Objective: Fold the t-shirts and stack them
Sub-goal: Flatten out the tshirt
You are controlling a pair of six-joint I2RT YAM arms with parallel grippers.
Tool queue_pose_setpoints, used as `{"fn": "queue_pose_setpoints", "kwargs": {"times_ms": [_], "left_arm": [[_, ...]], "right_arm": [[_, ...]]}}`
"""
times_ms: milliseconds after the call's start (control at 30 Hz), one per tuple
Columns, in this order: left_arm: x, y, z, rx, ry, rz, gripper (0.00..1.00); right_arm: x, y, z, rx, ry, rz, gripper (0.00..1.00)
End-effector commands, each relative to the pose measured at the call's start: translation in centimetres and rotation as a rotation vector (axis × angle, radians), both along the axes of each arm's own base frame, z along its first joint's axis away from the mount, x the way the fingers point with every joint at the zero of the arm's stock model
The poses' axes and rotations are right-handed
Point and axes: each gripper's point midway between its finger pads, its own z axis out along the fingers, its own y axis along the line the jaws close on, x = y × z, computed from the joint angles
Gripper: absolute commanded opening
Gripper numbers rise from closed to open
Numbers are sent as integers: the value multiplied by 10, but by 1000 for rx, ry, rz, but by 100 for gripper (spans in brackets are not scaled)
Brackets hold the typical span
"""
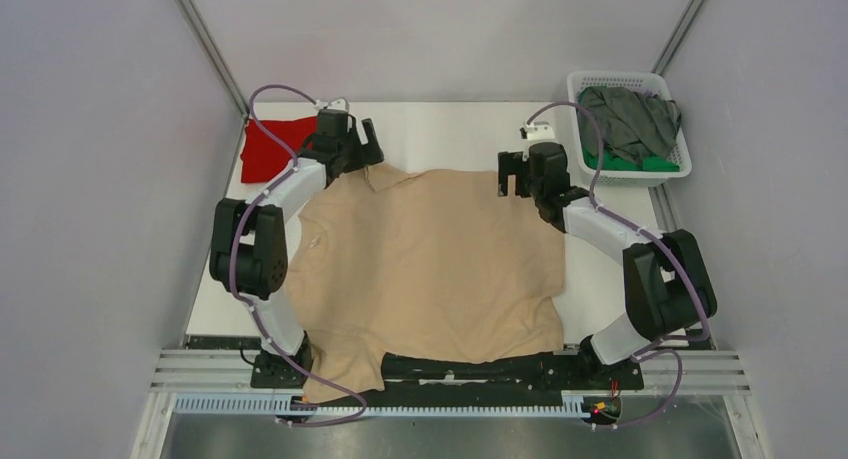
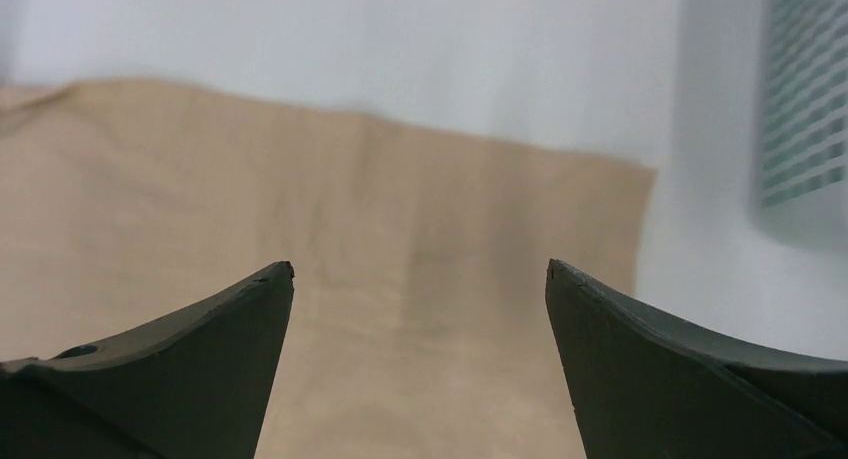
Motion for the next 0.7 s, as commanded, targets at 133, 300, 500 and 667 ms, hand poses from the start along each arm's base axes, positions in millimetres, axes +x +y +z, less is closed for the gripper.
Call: {"fn": "queue_pose_setpoints", "kwargs": {"times_ms": [133, 300, 500, 667], "left_arm": [[-11, -27, -26, -184, 57, -31, 100], [7, -35, -45, -207, 75, -31, 100], [21, -45, -63, -236, 107, -46, 100], [36, -61, -53, -305, 47, -103, 100]], "right_arm": [[-39, 33, -56, 149, 162, 146, 98], [-42, 32, -65, 129, 181, 155, 98], [-44, 22, -77, 86, 204, 130, 98], [-43, 21, -85, 69, 226, 129, 98]]}}
